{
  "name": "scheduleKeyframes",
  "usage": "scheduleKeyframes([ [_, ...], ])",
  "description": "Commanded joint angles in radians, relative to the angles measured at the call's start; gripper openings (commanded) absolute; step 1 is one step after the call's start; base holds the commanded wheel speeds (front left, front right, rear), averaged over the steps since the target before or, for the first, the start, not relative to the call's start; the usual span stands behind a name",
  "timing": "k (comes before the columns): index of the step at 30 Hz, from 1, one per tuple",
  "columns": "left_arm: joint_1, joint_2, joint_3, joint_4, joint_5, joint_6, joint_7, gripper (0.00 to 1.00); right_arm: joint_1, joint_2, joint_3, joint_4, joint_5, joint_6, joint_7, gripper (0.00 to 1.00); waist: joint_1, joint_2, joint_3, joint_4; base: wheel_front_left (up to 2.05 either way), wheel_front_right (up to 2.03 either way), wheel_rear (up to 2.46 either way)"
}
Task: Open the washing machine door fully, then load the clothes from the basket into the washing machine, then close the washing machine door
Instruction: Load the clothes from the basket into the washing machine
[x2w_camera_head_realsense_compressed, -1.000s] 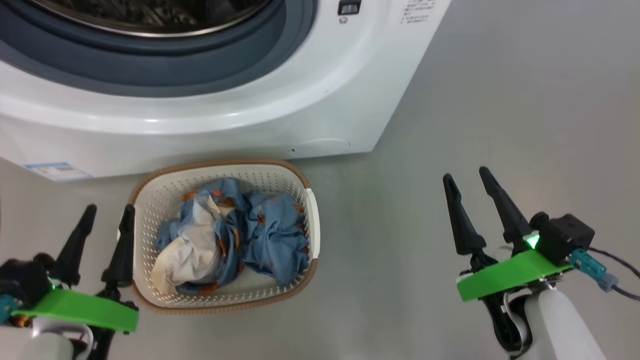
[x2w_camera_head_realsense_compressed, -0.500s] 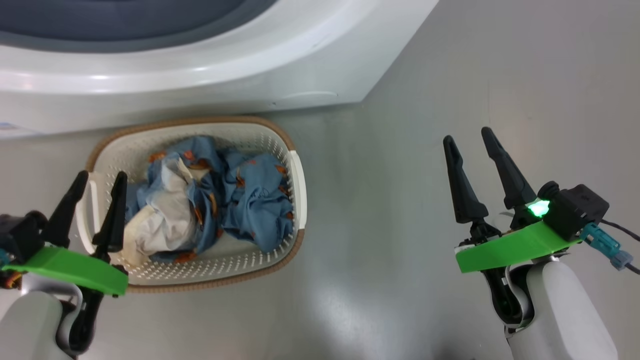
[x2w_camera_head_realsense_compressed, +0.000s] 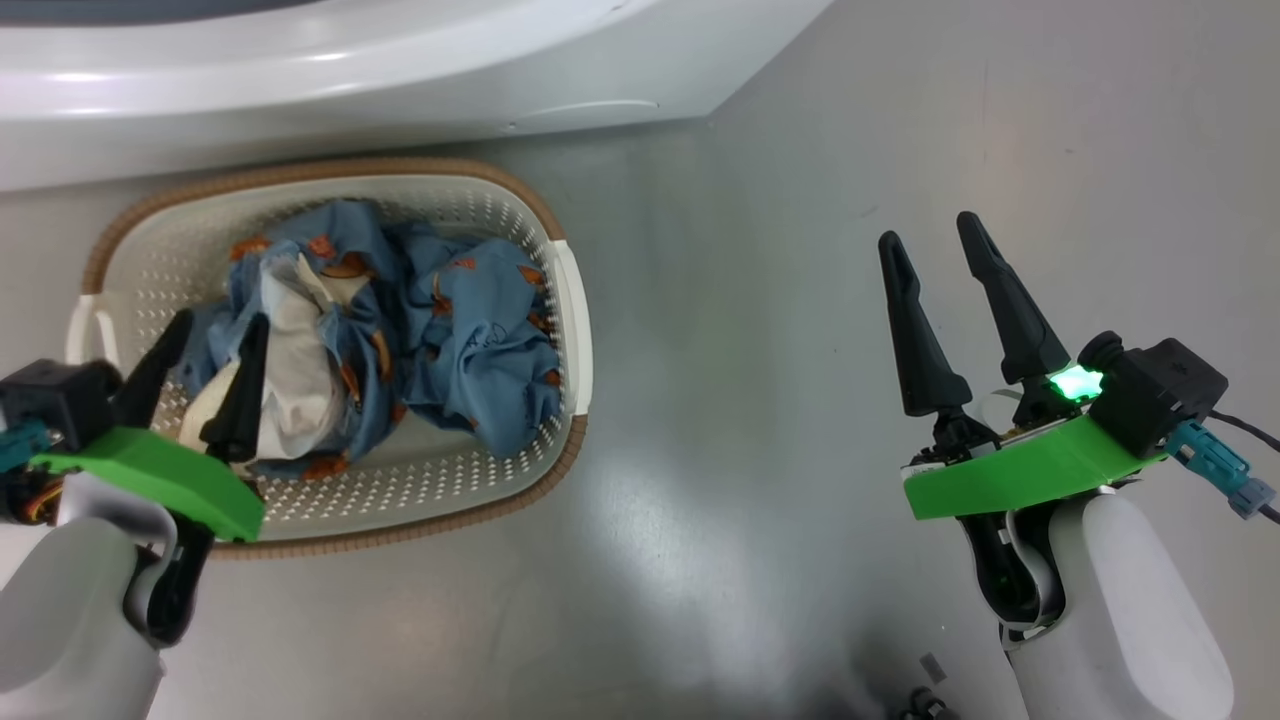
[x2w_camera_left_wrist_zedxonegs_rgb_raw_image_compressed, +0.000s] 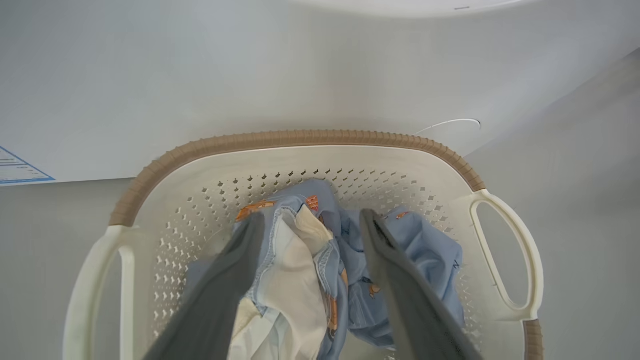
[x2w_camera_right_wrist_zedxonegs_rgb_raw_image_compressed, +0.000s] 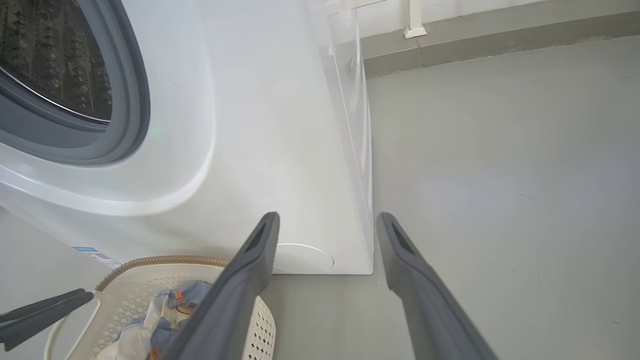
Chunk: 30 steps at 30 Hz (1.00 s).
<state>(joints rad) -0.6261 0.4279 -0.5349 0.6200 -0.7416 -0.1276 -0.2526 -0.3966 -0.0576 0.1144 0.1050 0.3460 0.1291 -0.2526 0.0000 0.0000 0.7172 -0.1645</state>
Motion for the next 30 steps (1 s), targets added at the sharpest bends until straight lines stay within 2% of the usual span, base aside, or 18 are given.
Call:
scheduleKeyframes([
  [1, -0.019, 0.038, 0.009, 0.004, -0.017, -0.003, -0.009, 1.00, -0.001, 0.007, 0.022, -0.027, 0.010, 0.002, -0.009, 1.00, 0.0000, 0.0000, 0.018, -0.008, 0.00, 0.00, 0.00],
  [5, -0.082, 0.044, -0.094, 0.062, -0.075, -0.003, -0.008, 1.00, -0.016, 0.007, 0.035, -0.028, 0.019, 0.002, -0.009, 1.00, 0.0000, 0.0000, 0.048, -0.018, 0.00, 0.00, 0.00],
  [14, -0.172, 0.059, -0.234, 0.190, -0.168, -0.003, 0.004, 1.00, -0.035, 0.007, 0.061, -0.037, 0.044, 0.002, -0.009, 1.00, 0.0000, 0.0000, 0.102, -0.052, 0.00, 0.00, 0.00],
  [24, -0.241, 0.063, -0.325, 0.294, -0.248, -0.003, 0.011, 1.00, -0.037, 0.007, 0.069, -0.059, 0.058, 0.002, -0.009, 1.00, 0.0000, 0.0000, 0.147, -0.084, 0.00, 0.00, 0.00],
  [30, -0.286, 0.085, -0.380, 0.339, -0.286, -0.003, 0.039, 1.00, -0.027, 0.007, 0.095, -0.075, 0.081, 0.002, -0.009, 1.00, 0.0000, 0.0000, 0.182, -0.112, 0.00, 0.00, 0.00],
])
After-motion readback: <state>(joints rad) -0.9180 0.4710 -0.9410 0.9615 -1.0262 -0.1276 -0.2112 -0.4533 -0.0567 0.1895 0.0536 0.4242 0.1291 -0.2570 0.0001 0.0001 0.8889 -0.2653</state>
